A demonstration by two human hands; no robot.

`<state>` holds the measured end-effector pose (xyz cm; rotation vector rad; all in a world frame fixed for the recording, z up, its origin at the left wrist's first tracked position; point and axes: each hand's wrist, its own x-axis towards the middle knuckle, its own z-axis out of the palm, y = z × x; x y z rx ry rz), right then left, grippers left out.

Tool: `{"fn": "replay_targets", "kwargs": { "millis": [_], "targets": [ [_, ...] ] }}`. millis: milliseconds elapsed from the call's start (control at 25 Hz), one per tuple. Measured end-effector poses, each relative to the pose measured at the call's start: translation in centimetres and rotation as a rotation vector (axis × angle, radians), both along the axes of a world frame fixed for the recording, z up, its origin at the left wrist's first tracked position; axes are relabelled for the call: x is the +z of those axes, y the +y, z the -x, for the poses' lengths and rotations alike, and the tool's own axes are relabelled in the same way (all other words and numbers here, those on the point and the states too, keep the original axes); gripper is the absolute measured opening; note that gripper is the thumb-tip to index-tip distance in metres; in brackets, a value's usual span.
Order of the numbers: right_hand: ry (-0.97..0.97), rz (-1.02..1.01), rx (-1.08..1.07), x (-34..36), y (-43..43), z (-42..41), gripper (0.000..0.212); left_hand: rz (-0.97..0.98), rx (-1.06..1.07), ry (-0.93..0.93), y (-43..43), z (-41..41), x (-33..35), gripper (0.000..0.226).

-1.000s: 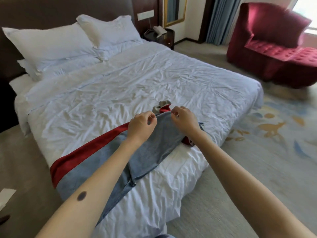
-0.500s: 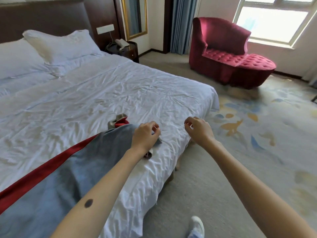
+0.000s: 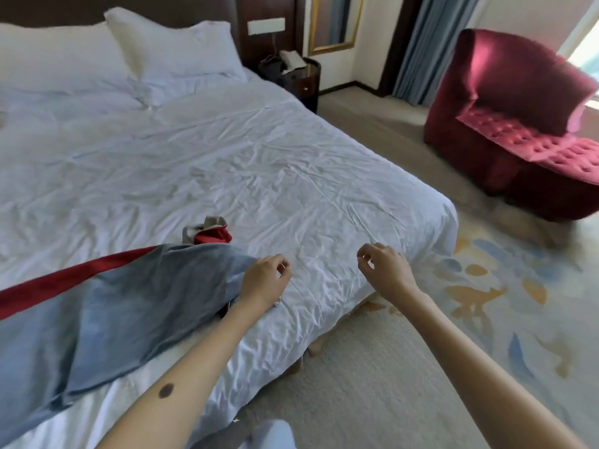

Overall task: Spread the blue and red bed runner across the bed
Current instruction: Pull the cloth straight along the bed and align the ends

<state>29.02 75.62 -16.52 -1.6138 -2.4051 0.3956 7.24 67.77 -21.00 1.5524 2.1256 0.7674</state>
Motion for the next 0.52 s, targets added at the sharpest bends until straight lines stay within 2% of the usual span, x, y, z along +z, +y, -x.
{"fn": "replay_targets", "kwargs": {
  "millis": [200, 400, 520],
  "targets": [
    [-0.032, 0.068, 0.171, -3.7, 8.7, 4.6, 0.022, 0.099, 0.085, 0.085, 4.7, 2.1, -5.8, 0.015],
    [-0.059, 0.185, 0.276, -7.1, 16.4, 9.6, 0.023, 0.253, 0.01, 0.206, 9.6, 3.2, -10.1, 0.017],
    [-0.086, 0.278, 0.355, -9.6, 18.9, 12.2, 0.023, 0.339, 0.034, 0.2, 10.8, 4.2, -11.9, 0.019]
  ]
}}
